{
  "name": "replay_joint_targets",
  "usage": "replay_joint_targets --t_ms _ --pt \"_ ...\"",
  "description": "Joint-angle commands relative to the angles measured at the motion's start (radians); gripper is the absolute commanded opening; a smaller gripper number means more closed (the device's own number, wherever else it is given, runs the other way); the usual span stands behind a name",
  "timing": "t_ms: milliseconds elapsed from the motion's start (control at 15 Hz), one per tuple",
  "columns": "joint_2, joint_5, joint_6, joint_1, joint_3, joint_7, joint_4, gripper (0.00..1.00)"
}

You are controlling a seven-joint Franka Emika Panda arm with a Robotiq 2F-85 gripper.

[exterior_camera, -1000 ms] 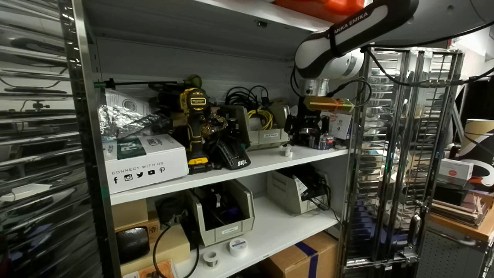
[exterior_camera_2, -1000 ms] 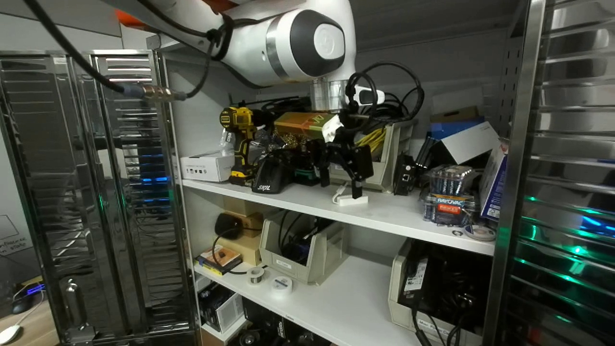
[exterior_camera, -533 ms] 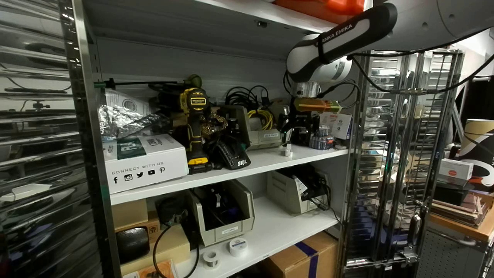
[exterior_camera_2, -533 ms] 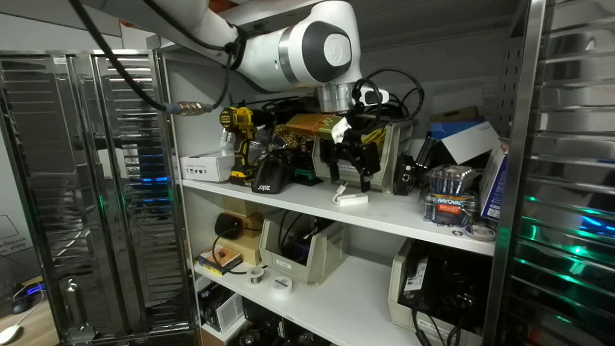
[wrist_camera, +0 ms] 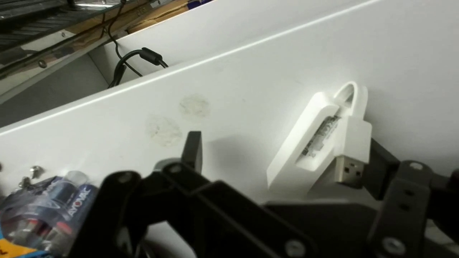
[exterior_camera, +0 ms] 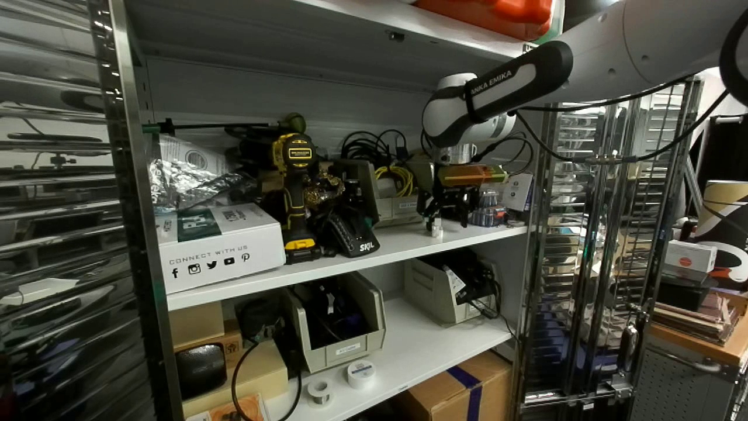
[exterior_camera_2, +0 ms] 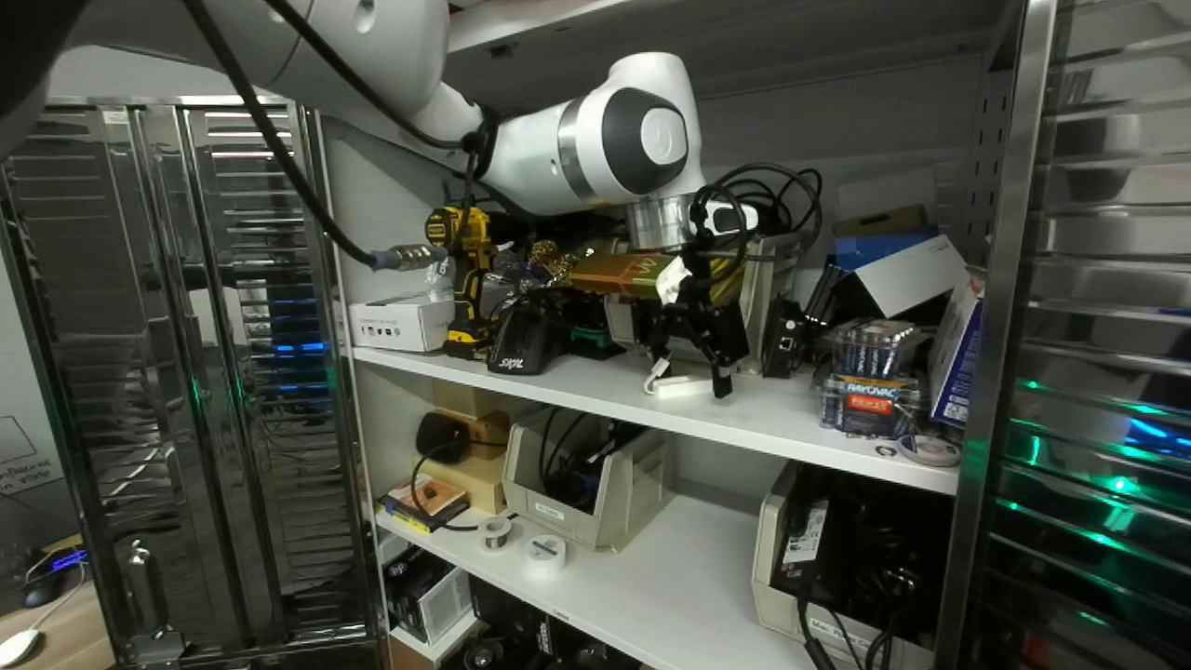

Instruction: Put the white cable in the storage box

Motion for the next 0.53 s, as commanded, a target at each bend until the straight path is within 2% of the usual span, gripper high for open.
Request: replay_joint_targets --t_ms 0,467 --pt "0.045 -0.027 -0.048 0.025 -0.021 0.009 0.081 0.73" --pt "0.035 -0.006 -0.086 0.031 -0.005 -0.025 0.086 0.18"
